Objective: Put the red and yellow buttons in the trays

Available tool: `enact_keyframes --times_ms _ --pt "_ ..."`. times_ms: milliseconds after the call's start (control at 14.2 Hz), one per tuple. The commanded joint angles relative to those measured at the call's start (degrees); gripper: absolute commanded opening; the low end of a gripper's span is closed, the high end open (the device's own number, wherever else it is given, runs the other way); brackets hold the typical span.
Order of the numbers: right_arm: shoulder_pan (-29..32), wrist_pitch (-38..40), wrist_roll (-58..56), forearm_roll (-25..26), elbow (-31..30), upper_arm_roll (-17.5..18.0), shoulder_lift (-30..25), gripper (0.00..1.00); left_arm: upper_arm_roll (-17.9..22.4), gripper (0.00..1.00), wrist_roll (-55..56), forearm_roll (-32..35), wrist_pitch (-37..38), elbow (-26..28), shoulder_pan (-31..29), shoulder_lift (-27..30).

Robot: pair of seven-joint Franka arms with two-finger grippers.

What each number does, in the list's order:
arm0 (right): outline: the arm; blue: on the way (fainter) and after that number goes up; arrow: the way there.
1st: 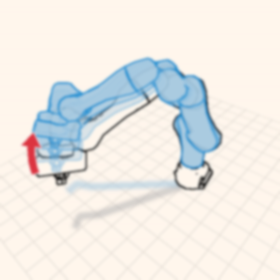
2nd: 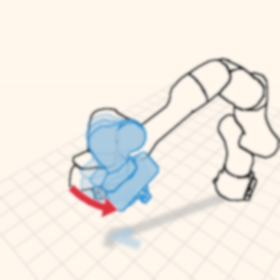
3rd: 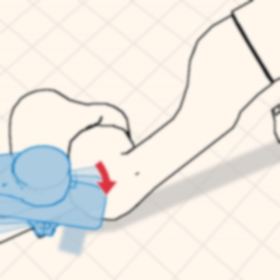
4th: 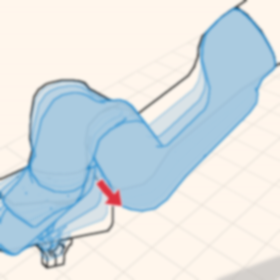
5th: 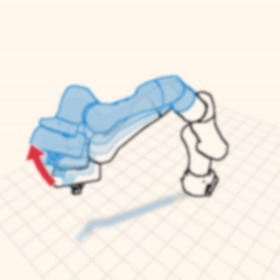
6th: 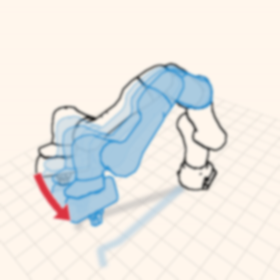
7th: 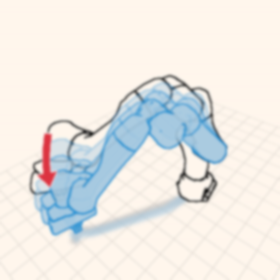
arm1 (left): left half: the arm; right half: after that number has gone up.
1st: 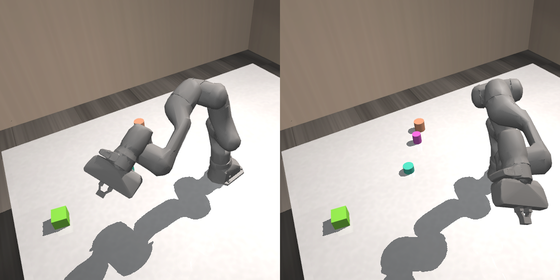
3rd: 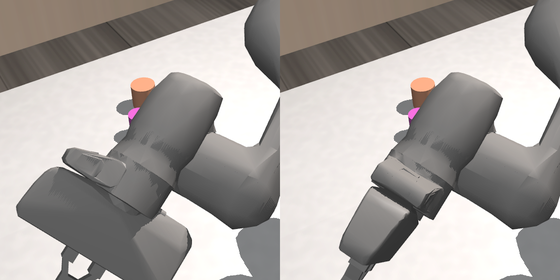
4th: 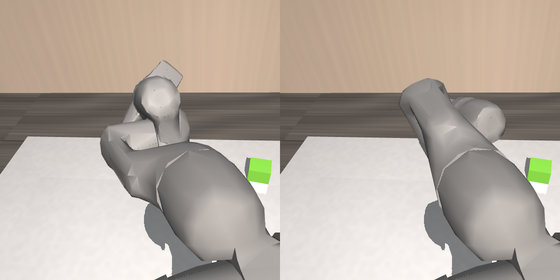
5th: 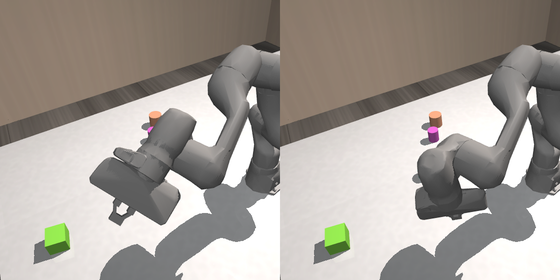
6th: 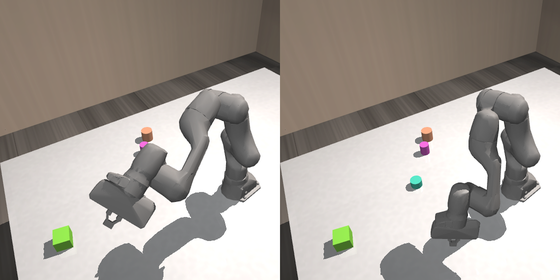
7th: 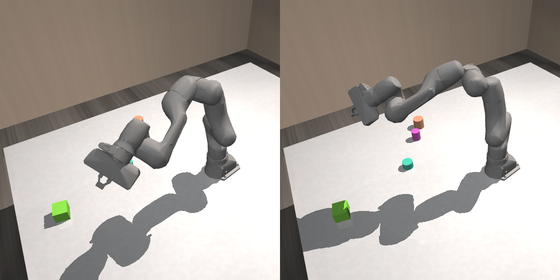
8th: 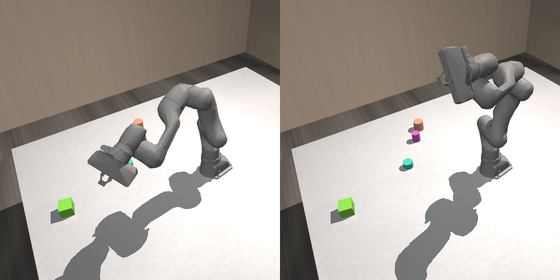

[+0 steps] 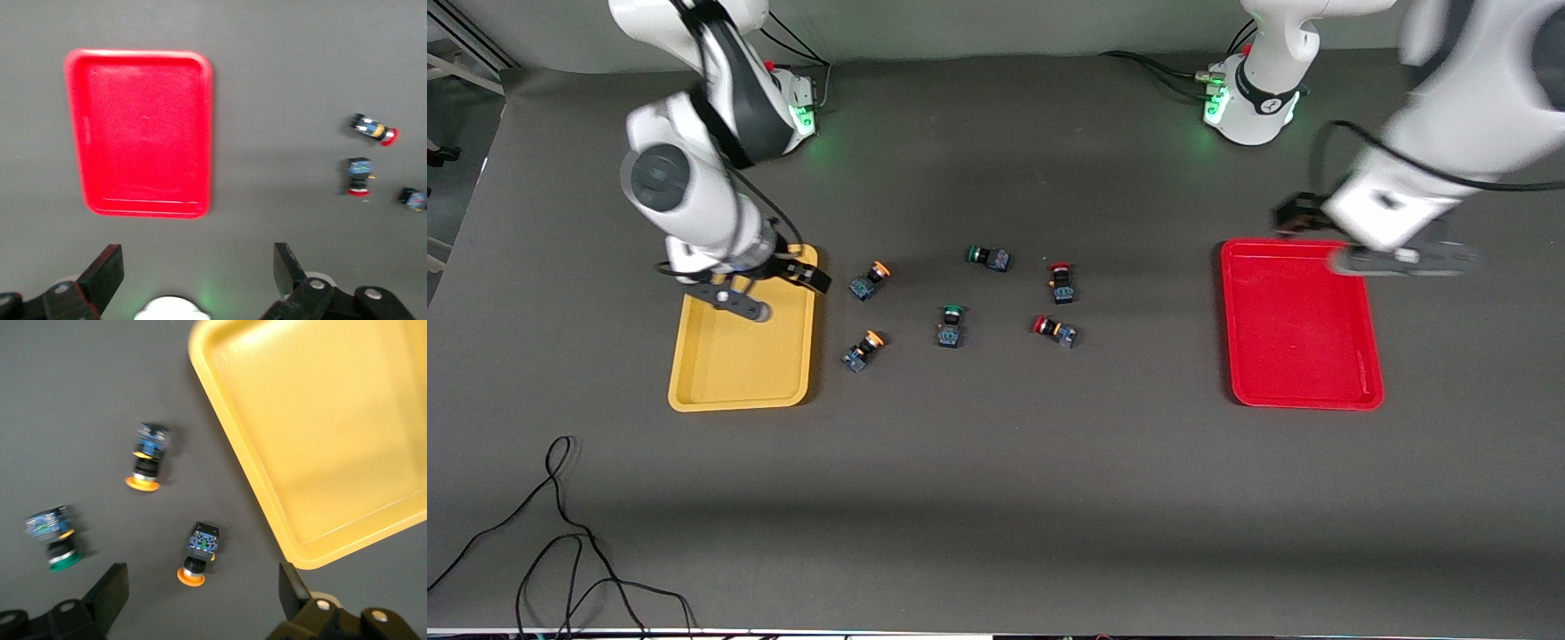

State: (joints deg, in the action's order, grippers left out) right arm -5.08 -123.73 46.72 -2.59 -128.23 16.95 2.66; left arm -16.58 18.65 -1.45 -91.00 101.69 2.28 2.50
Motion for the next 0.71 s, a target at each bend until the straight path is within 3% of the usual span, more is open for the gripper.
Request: enact_keyframes --times_ms 0,212,635 --pt "-2.47 -5.71 6.79 0.04 -2.72 -0.07 4.97 1.00 -5.72 1.00 11.88 -2.93 -6.80 4.21 2.45 1.47" --pt "-2.83 -16.34 9.27 0.04 -8.87 -0.07 8.32 1.00 -8.47 1.00 24.47 -2.76 -13.57 4.30 10.09 -2.66" --pt "-5.29 -26.64 15.24 0.04 -9.76 -0.07 17.28 1.00 -8.47 1.00 34.50 2.49 -28.86 10.71 18.28 -11.09"
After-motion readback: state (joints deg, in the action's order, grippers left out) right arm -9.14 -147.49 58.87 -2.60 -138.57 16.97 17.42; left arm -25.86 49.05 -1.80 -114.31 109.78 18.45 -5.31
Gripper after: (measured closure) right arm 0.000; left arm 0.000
